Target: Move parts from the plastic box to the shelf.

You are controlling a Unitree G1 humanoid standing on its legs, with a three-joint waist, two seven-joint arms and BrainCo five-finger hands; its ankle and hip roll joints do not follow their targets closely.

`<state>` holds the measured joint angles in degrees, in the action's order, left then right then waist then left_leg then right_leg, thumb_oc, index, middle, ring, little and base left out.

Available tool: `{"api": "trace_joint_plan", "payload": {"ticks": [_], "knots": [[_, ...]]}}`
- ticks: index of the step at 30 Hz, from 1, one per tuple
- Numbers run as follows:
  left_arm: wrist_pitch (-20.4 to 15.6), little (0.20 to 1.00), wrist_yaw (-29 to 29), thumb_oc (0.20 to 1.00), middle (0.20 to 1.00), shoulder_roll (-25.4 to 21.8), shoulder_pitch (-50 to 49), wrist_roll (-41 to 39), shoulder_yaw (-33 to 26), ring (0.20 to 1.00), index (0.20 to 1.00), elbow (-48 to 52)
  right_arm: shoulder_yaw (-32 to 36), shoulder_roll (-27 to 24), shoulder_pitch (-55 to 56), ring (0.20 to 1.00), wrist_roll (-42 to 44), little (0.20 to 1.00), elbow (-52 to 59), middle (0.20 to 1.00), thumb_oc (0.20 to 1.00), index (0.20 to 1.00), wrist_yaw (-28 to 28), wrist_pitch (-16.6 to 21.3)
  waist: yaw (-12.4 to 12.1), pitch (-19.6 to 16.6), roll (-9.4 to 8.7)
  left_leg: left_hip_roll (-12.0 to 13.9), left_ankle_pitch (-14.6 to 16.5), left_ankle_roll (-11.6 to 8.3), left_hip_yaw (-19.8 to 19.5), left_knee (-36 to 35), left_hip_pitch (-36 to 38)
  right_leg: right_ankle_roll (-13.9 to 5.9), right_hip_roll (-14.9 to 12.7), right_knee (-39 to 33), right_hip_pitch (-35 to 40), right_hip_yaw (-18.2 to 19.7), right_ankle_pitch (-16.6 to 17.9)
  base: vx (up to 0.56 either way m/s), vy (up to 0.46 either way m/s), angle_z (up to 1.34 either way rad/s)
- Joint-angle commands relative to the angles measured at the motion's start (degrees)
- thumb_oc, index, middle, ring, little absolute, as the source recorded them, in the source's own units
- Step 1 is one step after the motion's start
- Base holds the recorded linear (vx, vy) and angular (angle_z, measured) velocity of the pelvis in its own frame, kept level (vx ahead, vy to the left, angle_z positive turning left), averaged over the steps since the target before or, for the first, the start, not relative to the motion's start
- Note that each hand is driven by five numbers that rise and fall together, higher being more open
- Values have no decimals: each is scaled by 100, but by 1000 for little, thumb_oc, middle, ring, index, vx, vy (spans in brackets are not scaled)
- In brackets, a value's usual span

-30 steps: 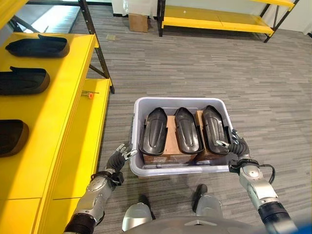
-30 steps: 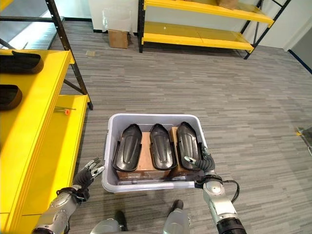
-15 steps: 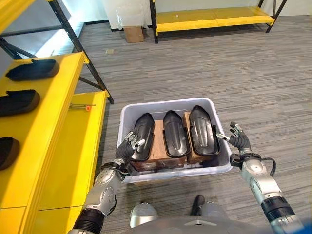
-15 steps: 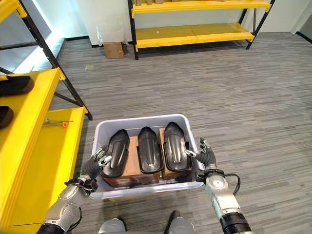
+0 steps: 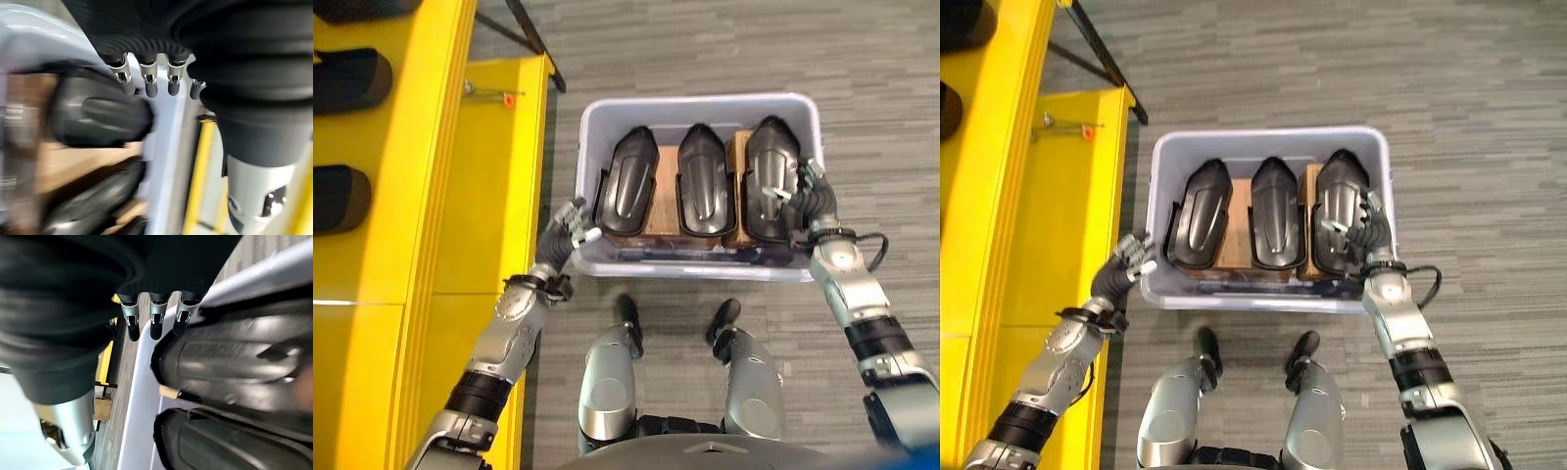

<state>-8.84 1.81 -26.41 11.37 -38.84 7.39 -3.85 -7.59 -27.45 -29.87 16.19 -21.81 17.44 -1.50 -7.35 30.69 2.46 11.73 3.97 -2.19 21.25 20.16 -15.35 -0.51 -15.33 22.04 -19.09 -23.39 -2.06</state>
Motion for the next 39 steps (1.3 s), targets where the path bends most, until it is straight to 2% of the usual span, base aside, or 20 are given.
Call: {"api": "trace_joint_plan", "payload": {"ticks": [1,2,3,6,8,10,13,15,17,19,24,26,32,39], "knots": [[-934,1000,-174,1000,1000,-228,77,-11,-277,1000,1000,720,76,-110,-178,1000,-119,1000,-39,1000,1000,1000,587,168,-99,-216,-22,-42,25,-37,-209,-181,-142,-586,-388,1005,89,-103,-860,-149,-16,36],[-781,1000,-105,1000,1000,-116,196,-1043,-377,1000,1000,847,112,-179,-302,1000,-145,1000,-153,1000,1000,1000,637,237,-111,-155,17,-26,-1,-36,-199,-128,-299,-551,-424,1185,-67,-111,-954,-93,-5,29],[-710,1000,-178,1000,1000,-36,239,-1356,-398,1000,1000,866,69,-154,-369,1000,-175,1000,-170,1000,1000,1000,704,219,-112,-122,26,-41,-9,-36,-205,-95,-375,-550,-426,1264,-153,-87,-981,-83,-24,24],[-751,1000,-283,1000,1000,133,471,-770,-304,1000,1000,855,-97,27,-537,1000,-86,1000,-186,1000,1000,1000,1019,109,-142,-90,-51,-23,-19,-10,-206,-17,-688,-533,-432,1439,-446,-99,-1019,-68,-94,4],[-615,1000,-283,1000,1000,174,489,-838,-257,1000,1000,945,-73,28,-516,1000,-38,1000,-185,1000,1000,1000,1182,107,-160,-90,-84,-16,-44,-2,-205,-13,-881,-513,-417,1455,-606,-124,-1019,-54,-82,9],[-491,1000,-342,1000,1000,223,416,-1091,-220,1000,1000,946,-42,39,-493,1000,16,1000,-201,1000,1000,1000,1429,-104,-158,-90,-96,-18,-58,-17,-212,-6,-1004,-509,-372,1448,-720,-105,-1005,-12,-18,3],[-355,1000,-320,1000,1000,306,395,-901,-102,1000,1000,848,-84,82,-581,1000,299,1000,-464,1000,1000,1000,1567,-307,-164,-90,-114,12,-59,-31,-209,43,-1181,-500,-331,1469,-886,-88,-990,-22,-32,-2],[-317,1000,-251,1000,1000,307,375,-888,-20,1000,1000,817,-87,80,-623,1000,548,1000,-626,1000,1000,1000,1660,-309,-175,-90,-103,45,-80,-42,-194,54,-1308,-493,-326,1484,-1005,-102,-971,-32,-21,-4],[-323,1000,-236,1000,1000,310,359,-875,64,1000,1000,760,-43,88,-651,1000,736,1000,-749,1000,1000,1000,1877,-97,-171,-90,-86,57,-93,-49,-181,56,-1382,-489,-303,1487,-1084,-93,-954,-13,-2,-7],[-292,1000,-323,1000,1000,310,375,-916,139,1000,1000,713,11,117,-691,1000,853,1000,-861,1000,1000,1000,1765,-1,-160,-90,-61,62,-106,-61,-161,62,-1451,-495,-294,1509,-1171,-84,-938,-14,23,-4],[-180,1000,-548,1000,1000,392,449,-1065,267,1000,1000,558,-57,162,-807,1000,889,1000,-1090,1000,1000,1000,1499,-152,-156,-90,2,31,-108,-66,-146,89,-1554,-494,-294,1569,-1307,-69,-921,2,18,-1],[-158,1000,-605,1000,1000,403,452,-1115,287,1000,1000,526,-125,151,-864,1000,841,1000,-1155,1000,1000,1000,1311,62,-168,-90,45,17,-125,-74,-147,92,-1603,-496,-309,1612,-1377,-70,-919,0,0,0],[-7,1000,-621,1000,1000,415,419,-1163,271,1000,1000,570,-231,138,-998,1000,596,1000,-918,1000,1000,1000,673,159,-195,-90,101,-22,-92,-58,-207,208,-1668,-508,-367,1805,-1477,-38,-961,3,-2,1],[55,1000,-537,1000,1000,477,396,-1107,309,1000,1000,574,-510,303,-1150,1000,426,1000,-573,1000,1000,1000,334,194,-243,-90,141,-68,-130,-39,-202,159,-1641,-511,-379,1867,-1498,-66,-965,2,-1,1]]}}
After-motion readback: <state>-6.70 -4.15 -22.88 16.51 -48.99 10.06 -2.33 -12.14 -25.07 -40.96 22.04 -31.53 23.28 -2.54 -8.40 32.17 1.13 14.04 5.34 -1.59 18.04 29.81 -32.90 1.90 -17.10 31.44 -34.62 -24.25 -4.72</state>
